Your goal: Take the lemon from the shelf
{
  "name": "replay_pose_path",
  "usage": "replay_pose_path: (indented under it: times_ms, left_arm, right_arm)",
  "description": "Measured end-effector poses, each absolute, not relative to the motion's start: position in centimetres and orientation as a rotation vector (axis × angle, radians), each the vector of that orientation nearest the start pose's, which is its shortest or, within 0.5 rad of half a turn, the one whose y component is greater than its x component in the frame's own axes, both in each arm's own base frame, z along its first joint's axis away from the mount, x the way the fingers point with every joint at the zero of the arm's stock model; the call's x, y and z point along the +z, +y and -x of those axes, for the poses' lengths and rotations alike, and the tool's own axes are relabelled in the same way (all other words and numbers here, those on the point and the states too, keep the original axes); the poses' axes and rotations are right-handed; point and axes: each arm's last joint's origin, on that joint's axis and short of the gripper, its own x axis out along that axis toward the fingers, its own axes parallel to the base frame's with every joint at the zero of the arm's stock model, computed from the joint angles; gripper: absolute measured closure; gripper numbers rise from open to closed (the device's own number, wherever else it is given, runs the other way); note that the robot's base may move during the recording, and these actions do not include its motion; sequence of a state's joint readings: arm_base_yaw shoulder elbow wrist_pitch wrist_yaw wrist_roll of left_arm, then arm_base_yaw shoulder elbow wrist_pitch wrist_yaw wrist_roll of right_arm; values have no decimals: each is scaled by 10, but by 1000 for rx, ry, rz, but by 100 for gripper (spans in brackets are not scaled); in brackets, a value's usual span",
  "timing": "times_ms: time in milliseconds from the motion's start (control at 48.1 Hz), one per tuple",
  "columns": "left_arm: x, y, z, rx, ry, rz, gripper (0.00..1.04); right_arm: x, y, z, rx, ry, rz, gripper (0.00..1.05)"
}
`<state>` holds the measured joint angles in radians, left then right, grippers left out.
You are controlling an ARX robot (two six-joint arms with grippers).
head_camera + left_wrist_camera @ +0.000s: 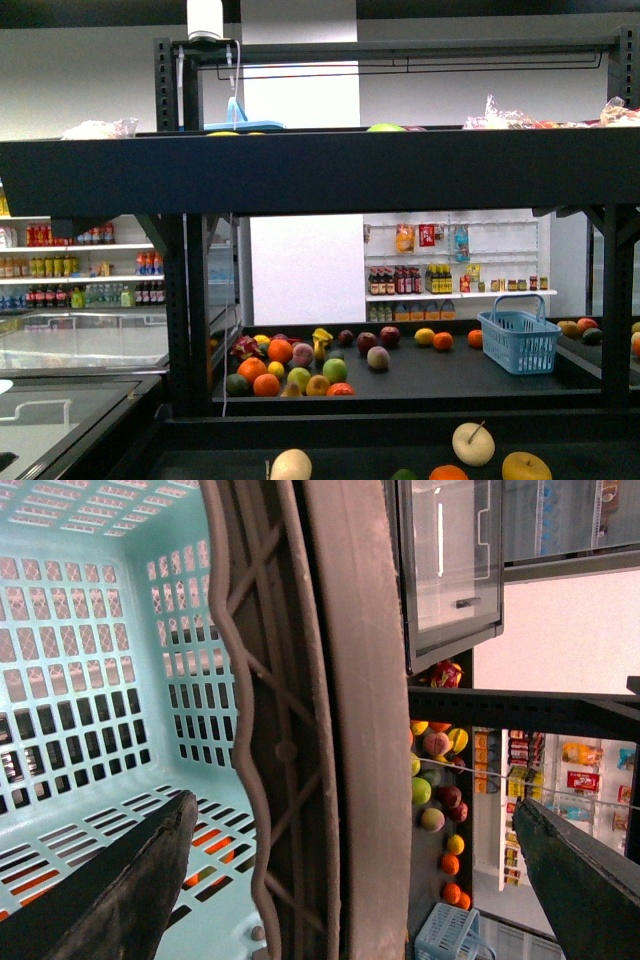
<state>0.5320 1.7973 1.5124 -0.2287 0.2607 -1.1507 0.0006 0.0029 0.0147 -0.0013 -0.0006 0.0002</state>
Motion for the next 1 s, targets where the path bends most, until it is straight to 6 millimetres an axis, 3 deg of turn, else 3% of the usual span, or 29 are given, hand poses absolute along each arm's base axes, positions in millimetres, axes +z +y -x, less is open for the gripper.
replay_pose_path:
  times_ms: [166,624,832,998]
  left_arm:
    - [296,209,-369,536,278,1314,9]
    - [295,207,-371,537,275,1284,85]
    - [308,196,-366,497,296,1173,87]
    - [331,160,-351,348,379,965,87]
  right_arm:
    - [168,0,-97,1,-10,0,8]
    - [168,0,-97,1,-10,0,8]
    - [168,0,-97,1,-10,0,8]
    - [168,0,-97,1,-10,0,8]
